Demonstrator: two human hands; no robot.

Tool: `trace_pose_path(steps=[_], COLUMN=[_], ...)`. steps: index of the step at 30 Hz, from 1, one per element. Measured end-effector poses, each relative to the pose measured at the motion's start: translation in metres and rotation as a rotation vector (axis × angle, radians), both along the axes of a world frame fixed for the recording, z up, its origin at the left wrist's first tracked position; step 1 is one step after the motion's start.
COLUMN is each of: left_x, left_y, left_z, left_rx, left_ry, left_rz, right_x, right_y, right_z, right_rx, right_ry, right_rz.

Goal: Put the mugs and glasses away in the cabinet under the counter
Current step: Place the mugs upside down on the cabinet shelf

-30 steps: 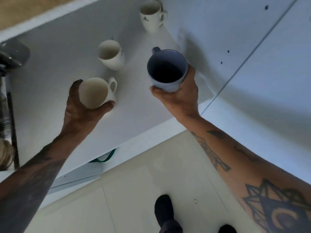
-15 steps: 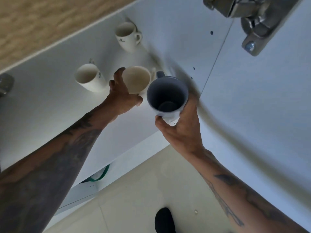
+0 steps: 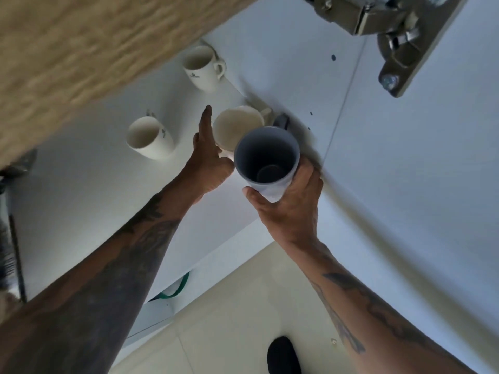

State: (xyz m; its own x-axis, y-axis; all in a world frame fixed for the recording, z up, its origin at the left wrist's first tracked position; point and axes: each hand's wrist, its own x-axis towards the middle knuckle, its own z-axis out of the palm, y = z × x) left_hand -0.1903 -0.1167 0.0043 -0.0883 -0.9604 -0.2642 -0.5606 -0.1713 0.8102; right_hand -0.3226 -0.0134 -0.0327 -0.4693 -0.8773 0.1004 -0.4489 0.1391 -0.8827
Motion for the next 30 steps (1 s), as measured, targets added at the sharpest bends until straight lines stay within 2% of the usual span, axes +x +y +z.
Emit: trace_pose_path(steps=[3,4,5,6,8,10,12,15,20,26,30], left_x=[0.023,0.037,0.054,0.070,0.096,0.101,0.095,0.082,0.048,0.011,-0.002], left_y=[0.025,0.027,0.022,0.013,-0.010,-0.025,-0.031,-0.038,-0.057,-0.076,-0.085], left_z=[0.011,0.013,0.014,0.015,0.015,0.016,0.014,0.011,0.015,0.021,0.028], left_rx=[-0.528,-0.641,-0.657,-0.581,-0.219,0.016,0.023,-0.028,0.001,0.081,0.110], left_ry=[-0.057,-0.059,-0.044,-0.016,0.089,0.317,0.389,0.399,0.372,0.251,0.172], left_rz=[0.348,0.483,0.634,0.793,0.977,0.928,0.859,0.804,0.692,0.508,0.457], right_x=[-0.001,-0.001,0.000,0.001,0.000,0.000,0.000,-0.001,-0.001,0.002,0.001], right_y=[0.003,0.003,0.003,0.003,0.002,0.002,0.002,0.002,0.004,-0.004,-0.012], right_z=[-0.005,-0.006,-0.006,-0.007,-0.008,-0.008,-0.008,-0.008,-0.004,0.001,0.004], right_rx=[-0.003,0.008,0.017,0.022,0.024,0.016,0.019,0.029,0.040,0.107,0.105], right_ry=[-0.053,-0.061,-0.059,-0.047,-0.020,-0.016,-0.012,0.015,0.043,0.121,0.113], right_rz=[0.010,0.003,0.002,0.009,0.016,0.013,0.018,0.032,0.025,0.035,0.061])
